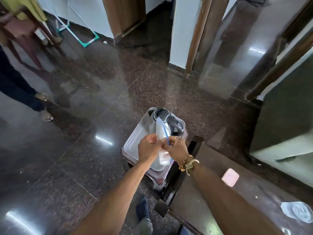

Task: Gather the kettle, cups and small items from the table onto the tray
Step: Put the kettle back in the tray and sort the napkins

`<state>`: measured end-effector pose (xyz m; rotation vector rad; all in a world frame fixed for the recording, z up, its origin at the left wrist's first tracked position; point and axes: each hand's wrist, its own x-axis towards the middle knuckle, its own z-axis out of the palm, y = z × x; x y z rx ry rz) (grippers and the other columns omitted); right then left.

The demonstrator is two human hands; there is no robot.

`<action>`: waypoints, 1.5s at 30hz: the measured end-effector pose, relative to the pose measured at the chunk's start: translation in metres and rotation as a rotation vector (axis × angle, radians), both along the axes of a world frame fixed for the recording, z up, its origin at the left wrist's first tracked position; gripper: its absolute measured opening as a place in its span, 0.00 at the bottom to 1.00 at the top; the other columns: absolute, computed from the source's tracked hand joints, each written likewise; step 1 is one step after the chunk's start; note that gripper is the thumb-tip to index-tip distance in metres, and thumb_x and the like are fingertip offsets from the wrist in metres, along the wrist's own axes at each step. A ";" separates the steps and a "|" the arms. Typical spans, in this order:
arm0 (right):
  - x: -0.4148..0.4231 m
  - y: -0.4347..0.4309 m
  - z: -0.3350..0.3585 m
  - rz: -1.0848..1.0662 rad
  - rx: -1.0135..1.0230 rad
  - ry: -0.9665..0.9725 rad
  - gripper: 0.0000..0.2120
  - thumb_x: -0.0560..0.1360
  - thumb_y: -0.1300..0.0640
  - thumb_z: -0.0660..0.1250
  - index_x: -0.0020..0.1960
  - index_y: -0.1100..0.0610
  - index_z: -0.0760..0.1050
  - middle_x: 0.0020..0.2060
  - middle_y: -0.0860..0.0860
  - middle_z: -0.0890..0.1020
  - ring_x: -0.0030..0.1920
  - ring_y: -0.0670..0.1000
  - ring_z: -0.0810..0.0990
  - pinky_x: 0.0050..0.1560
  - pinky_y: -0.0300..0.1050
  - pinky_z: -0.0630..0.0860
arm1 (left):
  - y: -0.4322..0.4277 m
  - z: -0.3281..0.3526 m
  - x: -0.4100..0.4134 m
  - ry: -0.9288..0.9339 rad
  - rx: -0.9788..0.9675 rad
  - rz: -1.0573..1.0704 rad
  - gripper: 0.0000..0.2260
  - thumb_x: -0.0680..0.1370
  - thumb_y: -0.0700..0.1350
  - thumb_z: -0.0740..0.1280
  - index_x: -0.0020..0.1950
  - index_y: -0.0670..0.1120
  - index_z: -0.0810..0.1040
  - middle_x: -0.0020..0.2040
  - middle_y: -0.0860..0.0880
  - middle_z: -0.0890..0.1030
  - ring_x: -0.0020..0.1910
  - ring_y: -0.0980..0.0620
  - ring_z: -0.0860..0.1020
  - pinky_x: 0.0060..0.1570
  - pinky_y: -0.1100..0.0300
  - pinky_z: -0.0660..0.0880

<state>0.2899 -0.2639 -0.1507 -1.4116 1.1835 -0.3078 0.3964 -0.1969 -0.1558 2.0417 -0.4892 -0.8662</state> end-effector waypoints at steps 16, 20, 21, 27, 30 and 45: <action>0.012 -0.014 0.021 -0.166 -0.313 0.451 0.09 0.72 0.53 0.65 0.52 0.50 0.78 0.44 0.50 0.85 0.50 0.57 0.83 0.50 0.49 0.79 | -0.014 0.007 0.023 -0.214 -0.102 -0.006 0.03 0.72 0.47 0.73 0.39 0.53 0.80 0.35 0.56 0.83 0.36 0.54 0.82 0.41 0.58 0.78; 0.008 -0.011 0.024 -0.157 -0.439 0.509 0.18 0.72 0.60 0.66 0.60 0.48 0.74 0.53 0.52 0.82 0.54 0.59 0.81 0.52 0.51 0.77 | -0.013 0.014 0.016 -0.206 -0.170 0.080 0.05 0.73 0.47 0.71 0.40 0.55 0.77 0.37 0.58 0.82 0.36 0.62 0.80 0.38 0.67 0.74; 0.007 -0.008 0.025 -0.132 -0.562 0.476 0.19 0.70 0.64 0.67 0.59 0.50 0.75 0.54 0.52 0.80 0.54 0.58 0.80 0.52 0.51 0.77 | -0.013 0.014 0.014 -0.223 -0.177 0.074 0.06 0.73 0.46 0.71 0.40 0.56 0.76 0.37 0.59 0.81 0.37 0.65 0.79 0.37 0.72 0.71; 0.014 -0.002 0.017 0.276 -0.650 0.396 0.11 0.73 0.61 0.68 0.55 0.56 0.80 0.53 0.54 0.82 0.54 0.57 0.81 0.54 0.48 0.76 | -0.012 0.009 0.006 -0.264 -0.243 -0.012 0.04 0.75 0.46 0.71 0.43 0.54 0.77 0.39 0.57 0.81 0.40 0.64 0.79 0.38 0.73 0.71; 0.016 -0.004 0.012 0.152 -0.407 0.458 0.25 0.73 0.51 0.72 0.67 0.58 0.73 0.62 0.55 0.79 0.65 0.56 0.76 0.64 0.48 0.71 | -0.008 0.006 0.004 -0.296 -0.310 -0.052 0.05 0.77 0.46 0.69 0.44 0.55 0.76 0.40 0.57 0.80 0.41 0.61 0.78 0.40 0.71 0.72; 0.024 -0.005 0.009 -0.311 -0.049 0.327 0.15 0.70 0.61 0.74 0.55 0.62 0.77 0.37 0.47 0.74 0.46 0.50 0.77 0.38 0.36 0.72 | 0.003 0.001 -0.006 -0.330 -0.400 -0.199 0.05 0.75 0.51 0.67 0.46 0.50 0.76 0.49 0.59 0.76 0.58 0.59 0.72 0.59 0.61 0.67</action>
